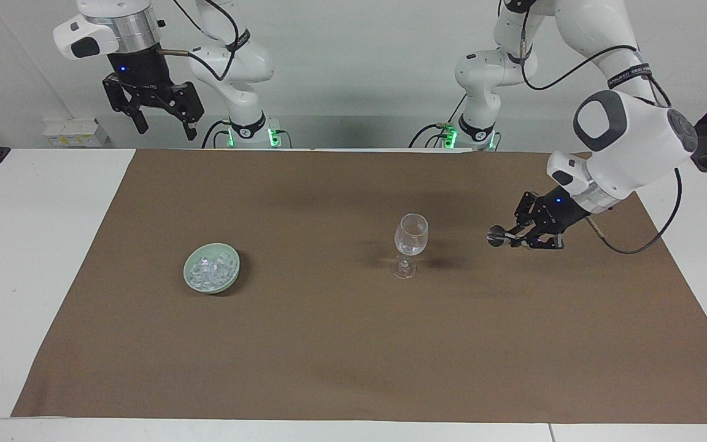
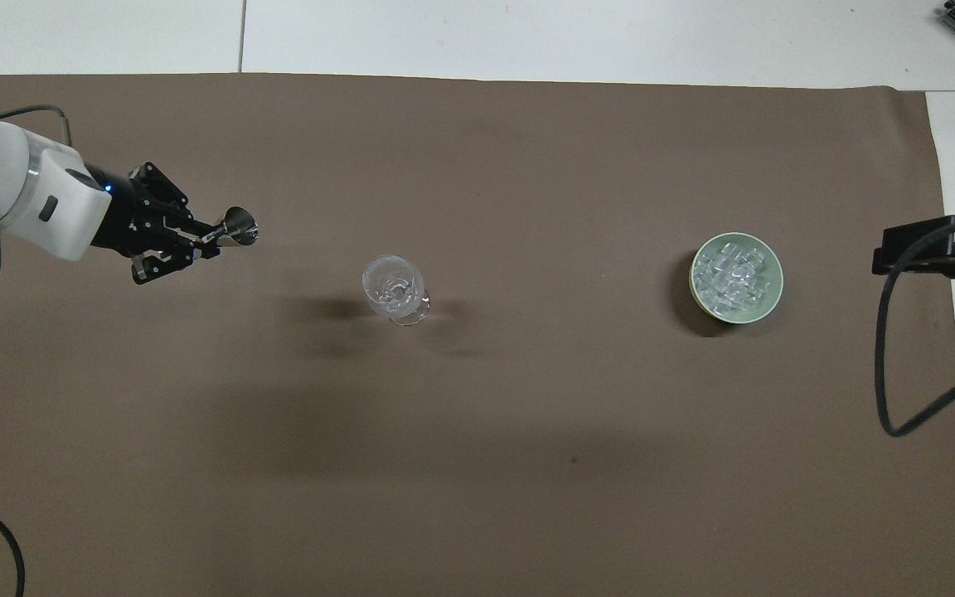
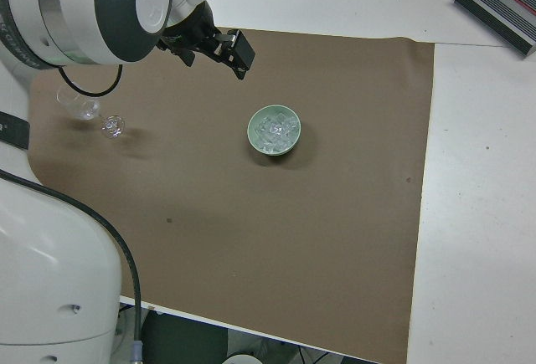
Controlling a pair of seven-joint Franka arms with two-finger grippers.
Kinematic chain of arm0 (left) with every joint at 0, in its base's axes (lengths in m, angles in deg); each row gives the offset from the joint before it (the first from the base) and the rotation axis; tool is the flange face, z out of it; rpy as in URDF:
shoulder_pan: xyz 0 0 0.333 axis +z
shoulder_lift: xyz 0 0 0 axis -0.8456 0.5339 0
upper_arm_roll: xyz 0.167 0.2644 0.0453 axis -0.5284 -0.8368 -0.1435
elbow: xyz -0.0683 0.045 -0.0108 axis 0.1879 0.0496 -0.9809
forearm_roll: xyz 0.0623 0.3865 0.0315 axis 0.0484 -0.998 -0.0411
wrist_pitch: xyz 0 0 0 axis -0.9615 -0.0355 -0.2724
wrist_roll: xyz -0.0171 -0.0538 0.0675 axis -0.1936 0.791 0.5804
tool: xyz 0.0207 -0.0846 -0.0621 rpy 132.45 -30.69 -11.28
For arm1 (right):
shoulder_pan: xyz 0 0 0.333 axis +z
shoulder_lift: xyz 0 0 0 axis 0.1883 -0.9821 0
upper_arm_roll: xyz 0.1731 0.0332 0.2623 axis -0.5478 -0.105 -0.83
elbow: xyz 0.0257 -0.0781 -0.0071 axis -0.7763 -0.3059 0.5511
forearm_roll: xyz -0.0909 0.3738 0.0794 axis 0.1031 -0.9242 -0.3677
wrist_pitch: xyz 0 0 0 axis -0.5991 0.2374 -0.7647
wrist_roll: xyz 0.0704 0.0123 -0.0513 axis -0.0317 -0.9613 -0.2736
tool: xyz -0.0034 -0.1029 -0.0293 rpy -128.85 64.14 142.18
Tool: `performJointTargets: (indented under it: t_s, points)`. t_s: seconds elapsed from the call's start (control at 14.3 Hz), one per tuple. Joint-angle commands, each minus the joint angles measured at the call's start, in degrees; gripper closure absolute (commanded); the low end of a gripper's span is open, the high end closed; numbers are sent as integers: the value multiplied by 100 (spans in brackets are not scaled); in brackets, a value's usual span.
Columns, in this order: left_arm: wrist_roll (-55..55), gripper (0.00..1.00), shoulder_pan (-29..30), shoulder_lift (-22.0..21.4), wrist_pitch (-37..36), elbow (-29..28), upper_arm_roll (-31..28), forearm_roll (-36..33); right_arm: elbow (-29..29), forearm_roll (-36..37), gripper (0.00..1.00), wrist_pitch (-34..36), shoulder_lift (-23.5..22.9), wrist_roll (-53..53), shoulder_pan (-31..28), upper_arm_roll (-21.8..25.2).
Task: Pour wine and add ice with both arms
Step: 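Tilt the silver bottle upright and draw the left gripper back from the glass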
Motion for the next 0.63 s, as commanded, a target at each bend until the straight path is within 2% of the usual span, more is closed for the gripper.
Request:
performJointTargets:
  t_s: [0.0,0.21,0.56]
  points:
    - [-1228,100,535,-64,-151,-279,66,663,-2,-24,0,100,46,-90,-103,-40]
    - [-2651,100,1159,137,-591,-463,57,1445,-2,-24,0,100,46,-90,-103,-40]
    - [-3937,100,2012,761,-1425,-368,57,1991,-2,-24,0,100,46,-90,-103,-40]
